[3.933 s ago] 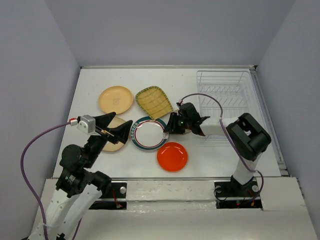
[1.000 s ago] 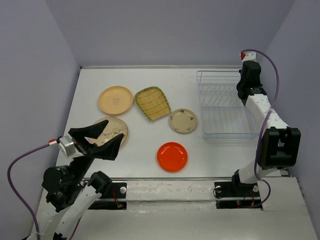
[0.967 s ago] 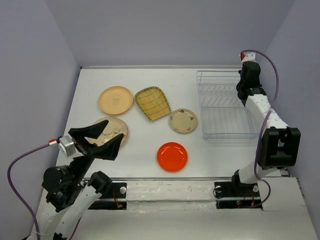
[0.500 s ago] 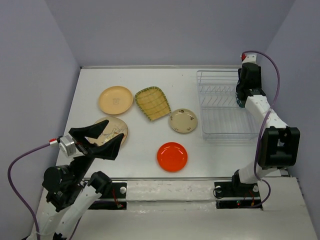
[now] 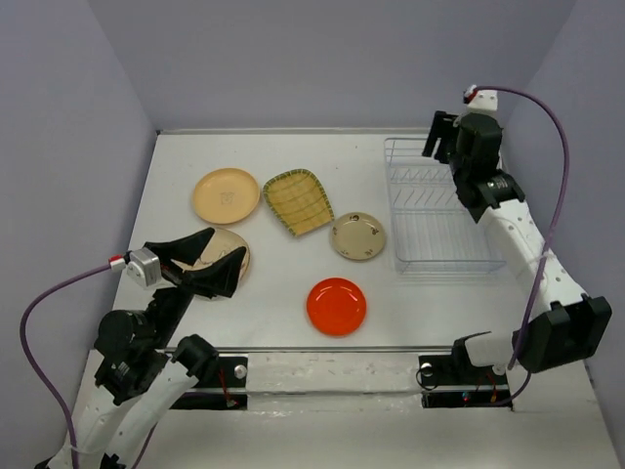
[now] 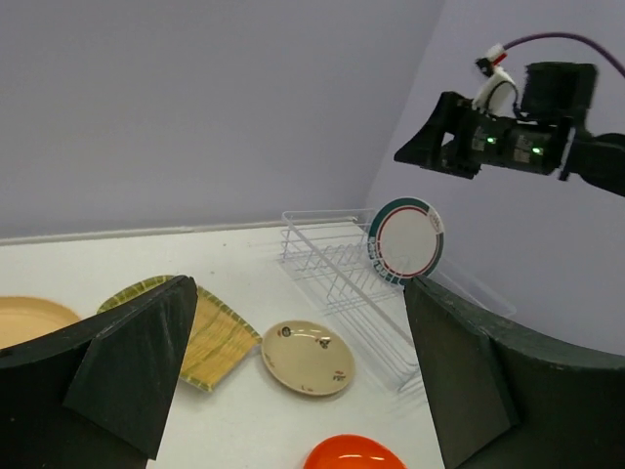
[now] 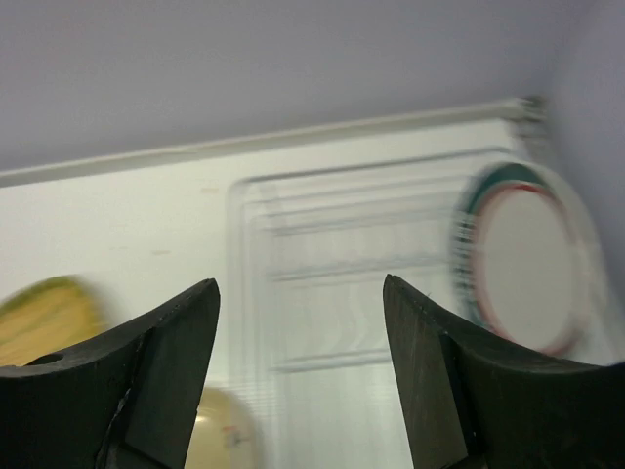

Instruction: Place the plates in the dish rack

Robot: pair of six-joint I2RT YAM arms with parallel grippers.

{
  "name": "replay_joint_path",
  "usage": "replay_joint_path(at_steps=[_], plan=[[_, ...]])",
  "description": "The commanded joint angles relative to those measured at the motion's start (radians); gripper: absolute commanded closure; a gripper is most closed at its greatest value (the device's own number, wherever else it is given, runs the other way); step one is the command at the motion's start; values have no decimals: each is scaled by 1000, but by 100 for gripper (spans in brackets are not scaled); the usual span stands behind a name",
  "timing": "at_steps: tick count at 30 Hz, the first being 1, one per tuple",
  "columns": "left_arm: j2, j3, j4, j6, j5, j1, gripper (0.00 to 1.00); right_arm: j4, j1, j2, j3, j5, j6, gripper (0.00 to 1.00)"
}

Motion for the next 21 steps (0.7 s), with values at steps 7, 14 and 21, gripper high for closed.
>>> replay_joint_path(at_steps=[7,14,21], plan=[[28,24,-19,-29,-370,39,1,467,604,148,-218,-279,554,36],[-8,23,-36,-23,-432,45,1,676,749,510,-142,-384,775,43],[20,20,-28,-14,-360,48,1,702,807,779,17,-491,875,38]])
